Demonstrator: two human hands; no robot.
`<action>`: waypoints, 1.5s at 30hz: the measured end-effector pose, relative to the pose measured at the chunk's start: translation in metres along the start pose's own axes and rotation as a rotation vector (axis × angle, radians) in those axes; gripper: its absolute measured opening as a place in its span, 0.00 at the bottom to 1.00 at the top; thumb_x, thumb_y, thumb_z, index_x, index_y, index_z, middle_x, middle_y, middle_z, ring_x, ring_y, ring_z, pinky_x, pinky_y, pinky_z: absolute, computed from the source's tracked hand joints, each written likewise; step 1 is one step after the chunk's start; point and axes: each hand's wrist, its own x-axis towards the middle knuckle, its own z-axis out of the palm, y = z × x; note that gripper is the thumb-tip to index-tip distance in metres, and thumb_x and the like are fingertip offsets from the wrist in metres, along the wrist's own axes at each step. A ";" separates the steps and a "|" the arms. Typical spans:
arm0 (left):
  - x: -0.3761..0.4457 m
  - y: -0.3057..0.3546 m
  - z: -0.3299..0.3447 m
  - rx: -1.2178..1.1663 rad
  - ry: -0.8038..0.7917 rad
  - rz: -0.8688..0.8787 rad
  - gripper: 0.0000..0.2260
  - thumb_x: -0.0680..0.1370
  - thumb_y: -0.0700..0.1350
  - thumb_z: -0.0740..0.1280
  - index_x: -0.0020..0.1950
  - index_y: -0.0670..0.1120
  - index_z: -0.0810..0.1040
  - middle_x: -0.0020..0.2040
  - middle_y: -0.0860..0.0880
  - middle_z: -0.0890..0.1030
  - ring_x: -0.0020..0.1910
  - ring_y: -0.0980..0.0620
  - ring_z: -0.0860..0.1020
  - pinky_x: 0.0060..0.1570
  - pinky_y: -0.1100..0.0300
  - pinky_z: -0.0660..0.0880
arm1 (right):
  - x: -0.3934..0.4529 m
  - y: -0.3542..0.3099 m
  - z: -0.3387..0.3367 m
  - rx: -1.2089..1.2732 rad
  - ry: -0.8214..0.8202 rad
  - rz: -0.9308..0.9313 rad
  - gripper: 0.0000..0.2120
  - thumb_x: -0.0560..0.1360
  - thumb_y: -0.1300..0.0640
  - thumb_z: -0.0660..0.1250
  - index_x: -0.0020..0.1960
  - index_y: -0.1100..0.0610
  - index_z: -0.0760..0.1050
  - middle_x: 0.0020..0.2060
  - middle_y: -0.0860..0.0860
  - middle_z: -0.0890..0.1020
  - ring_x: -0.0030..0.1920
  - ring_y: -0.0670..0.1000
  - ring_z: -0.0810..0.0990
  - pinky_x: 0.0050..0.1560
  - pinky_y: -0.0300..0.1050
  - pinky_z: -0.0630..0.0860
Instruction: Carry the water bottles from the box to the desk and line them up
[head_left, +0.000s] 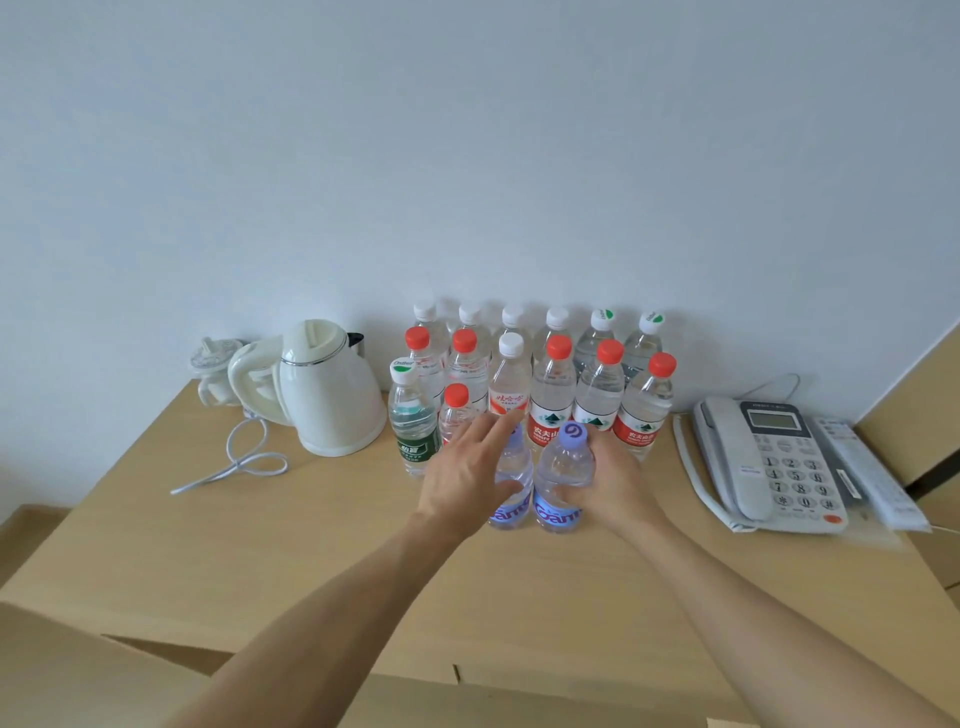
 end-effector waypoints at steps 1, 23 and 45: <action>0.001 0.003 0.000 0.037 0.004 0.016 0.38 0.67 0.47 0.81 0.74 0.51 0.69 0.59 0.53 0.76 0.56 0.49 0.76 0.37 0.54 0.78 | 0.000 -0.001 -0.001 -0.026 0.005 -0.009 0.27 0.64 0.51 0.81 0.60 0.45 0.76 0.55 0.44 0.81 0.57 0.47 0.79 0.57 0.49 0.77; 0.061 -0.013 0.000 0.453 -0.049 0.072 0.33 0.68 0.58 0.78 0.67 0.50 0.69 0.49 0.50 0.79 0.50 0.47 0.70 0.54 0.55 0.66 | -0.013 -0.009 -0.004 -0.132 0.125 0.015 0.24 0.64 0.51 0.81 0.52 0.52 0.70 0.45 0.43 0.75 0.45 0.46 0.73 0.38 0.37 0.66; 0.064 -0.008 -0.013 0.303 -0.013 -0.022 0.15 0.71 0.46 0.77 0.54 0.46 0.78 0.39 0.49 0.82 0.45 0.45 0.72 0.49 0.55 0.65 | 0.029 -0.015 0.006 -0.071 0.192 0.062 0.26 0.69 0.62 0.78 0.65 0.60 0.74 0.57 0.53 0.81 0.58 0.55 0.78 0.55 0.46 0.73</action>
